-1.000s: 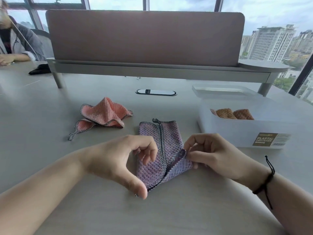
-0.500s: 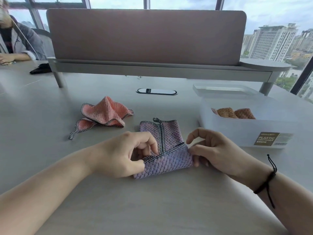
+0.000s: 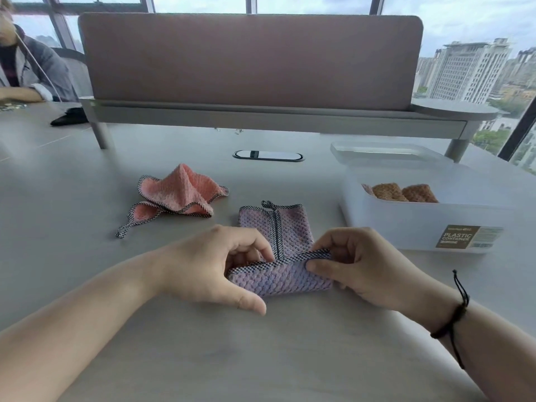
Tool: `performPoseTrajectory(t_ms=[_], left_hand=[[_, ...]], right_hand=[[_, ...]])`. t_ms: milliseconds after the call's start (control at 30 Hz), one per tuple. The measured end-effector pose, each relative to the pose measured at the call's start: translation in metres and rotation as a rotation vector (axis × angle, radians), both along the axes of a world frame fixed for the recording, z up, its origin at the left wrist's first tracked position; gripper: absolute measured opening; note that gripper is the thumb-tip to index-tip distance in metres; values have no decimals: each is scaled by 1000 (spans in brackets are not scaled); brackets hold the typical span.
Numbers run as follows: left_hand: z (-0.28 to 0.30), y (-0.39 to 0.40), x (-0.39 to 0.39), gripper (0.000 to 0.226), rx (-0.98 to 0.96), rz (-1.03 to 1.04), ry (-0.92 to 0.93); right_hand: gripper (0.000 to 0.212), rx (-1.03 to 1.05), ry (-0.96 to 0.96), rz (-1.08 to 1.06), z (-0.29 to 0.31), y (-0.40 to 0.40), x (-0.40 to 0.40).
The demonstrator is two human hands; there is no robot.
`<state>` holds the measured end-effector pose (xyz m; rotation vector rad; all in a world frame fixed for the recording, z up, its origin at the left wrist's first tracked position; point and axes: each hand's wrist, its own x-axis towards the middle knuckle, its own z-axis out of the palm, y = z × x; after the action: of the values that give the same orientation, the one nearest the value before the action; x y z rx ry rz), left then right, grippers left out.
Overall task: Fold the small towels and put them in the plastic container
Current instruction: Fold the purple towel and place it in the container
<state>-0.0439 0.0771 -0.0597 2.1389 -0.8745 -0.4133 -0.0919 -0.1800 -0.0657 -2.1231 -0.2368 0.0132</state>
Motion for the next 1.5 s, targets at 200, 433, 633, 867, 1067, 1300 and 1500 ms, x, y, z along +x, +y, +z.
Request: performPoseTrajectory(t_ms=[200, 433, 633, 867, 1067, 1300, 1500], left_hand=[[-3, 2, 10, 35, -90, 97, 55], [-3, -1, 12, 31, -110, 155, 20], [-9, -2, 12, 25, -63, 171, -148], [-4, -2, 8, 17, 12, -33, -542], [-1, -2, 3, 25, 207, -216, -585], [1, 1, 5, 31, 225, -207, -474], [3, 1, 3, 31, 197, -158, -513]], right_hand=[[11, -74, -42, -29, -2, -2, 1], [14, -240, -132, -96, -5, 2, 0], [14, -308, -162, -98, -7, 1, 0], [19, -390, -211, -110, -10, 1, 0], [22, -343, -274, -144, -12, 2, 0], [21, -487, -385, -172, -10, 1, 0], [51, -615, -429, 66, 1, 0, -7]])
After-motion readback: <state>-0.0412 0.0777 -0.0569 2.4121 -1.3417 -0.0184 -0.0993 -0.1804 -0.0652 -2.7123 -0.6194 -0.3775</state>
